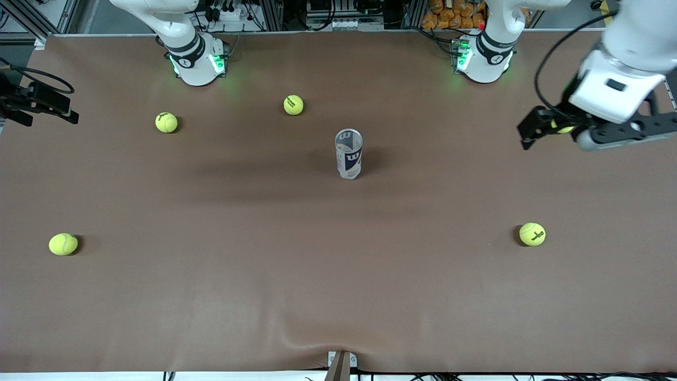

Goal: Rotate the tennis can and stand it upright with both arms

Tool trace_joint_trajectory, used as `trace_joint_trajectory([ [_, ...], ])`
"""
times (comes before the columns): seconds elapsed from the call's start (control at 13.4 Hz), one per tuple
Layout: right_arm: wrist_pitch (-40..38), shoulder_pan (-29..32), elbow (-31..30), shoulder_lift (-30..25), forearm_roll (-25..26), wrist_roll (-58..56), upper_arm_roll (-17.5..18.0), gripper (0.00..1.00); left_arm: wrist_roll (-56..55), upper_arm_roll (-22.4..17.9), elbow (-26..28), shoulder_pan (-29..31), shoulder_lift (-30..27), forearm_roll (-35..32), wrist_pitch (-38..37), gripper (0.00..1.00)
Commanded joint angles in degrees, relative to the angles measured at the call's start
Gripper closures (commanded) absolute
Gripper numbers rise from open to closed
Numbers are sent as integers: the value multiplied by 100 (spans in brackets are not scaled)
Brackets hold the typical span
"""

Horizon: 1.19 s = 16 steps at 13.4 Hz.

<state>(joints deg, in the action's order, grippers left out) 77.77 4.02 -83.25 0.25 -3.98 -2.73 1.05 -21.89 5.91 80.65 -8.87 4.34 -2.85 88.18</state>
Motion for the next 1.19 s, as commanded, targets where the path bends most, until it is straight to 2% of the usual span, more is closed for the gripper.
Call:
trace_joint_trajectory([
  [0.0, -16, -50, -42, -42, 99, 10, -9, 0, 631, 77, 328, 551, -275, 354, -20, 0],
  [0.15, -16, -41, -42, -42, 99, 10, -9, 0, 941, 77, 512, 815, -320, 451, -3, 0],
  [0.52, 19, -50, -33, -51, 134, 1, -9, 0, 985, 86, 803, 992, -425, 470, 103, 0],
  [0.82, 89, -112, -33, -68, 459, 27, 0, 0, 1126, 68, 1505, 983, -978, 470, 489, 0],
  [1.12, 177, -120, -24, -69, 468, 710, -9, 0, 1231, 121, 1506, 983, -1145, 373, 463, 0],
])
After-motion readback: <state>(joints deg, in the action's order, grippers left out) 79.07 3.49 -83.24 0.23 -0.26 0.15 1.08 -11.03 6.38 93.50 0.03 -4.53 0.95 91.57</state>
